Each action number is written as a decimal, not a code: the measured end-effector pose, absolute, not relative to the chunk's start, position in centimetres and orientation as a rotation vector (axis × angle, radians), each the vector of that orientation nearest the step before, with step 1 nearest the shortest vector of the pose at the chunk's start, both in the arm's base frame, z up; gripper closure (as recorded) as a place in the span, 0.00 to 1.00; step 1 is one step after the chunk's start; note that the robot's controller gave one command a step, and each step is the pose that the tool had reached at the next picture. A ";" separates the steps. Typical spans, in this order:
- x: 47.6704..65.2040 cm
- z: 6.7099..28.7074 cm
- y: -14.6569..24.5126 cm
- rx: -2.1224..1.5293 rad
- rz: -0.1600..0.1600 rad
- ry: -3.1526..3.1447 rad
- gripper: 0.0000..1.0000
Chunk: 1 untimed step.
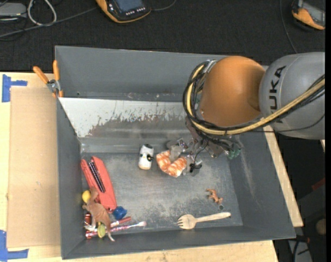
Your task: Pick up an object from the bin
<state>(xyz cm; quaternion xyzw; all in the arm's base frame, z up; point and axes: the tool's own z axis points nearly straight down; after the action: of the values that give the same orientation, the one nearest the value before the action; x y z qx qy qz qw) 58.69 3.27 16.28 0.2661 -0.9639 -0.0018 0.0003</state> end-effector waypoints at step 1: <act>59.3 14.0 4.1 1.035 -0.001 -2.979 1.00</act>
Offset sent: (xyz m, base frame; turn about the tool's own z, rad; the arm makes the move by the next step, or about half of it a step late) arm 0.0041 -0.0175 0.1292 -0.0423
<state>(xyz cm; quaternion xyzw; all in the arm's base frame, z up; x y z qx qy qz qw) 59.34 4.09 14.04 0.3281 -0.9446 -0.0003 -0.0060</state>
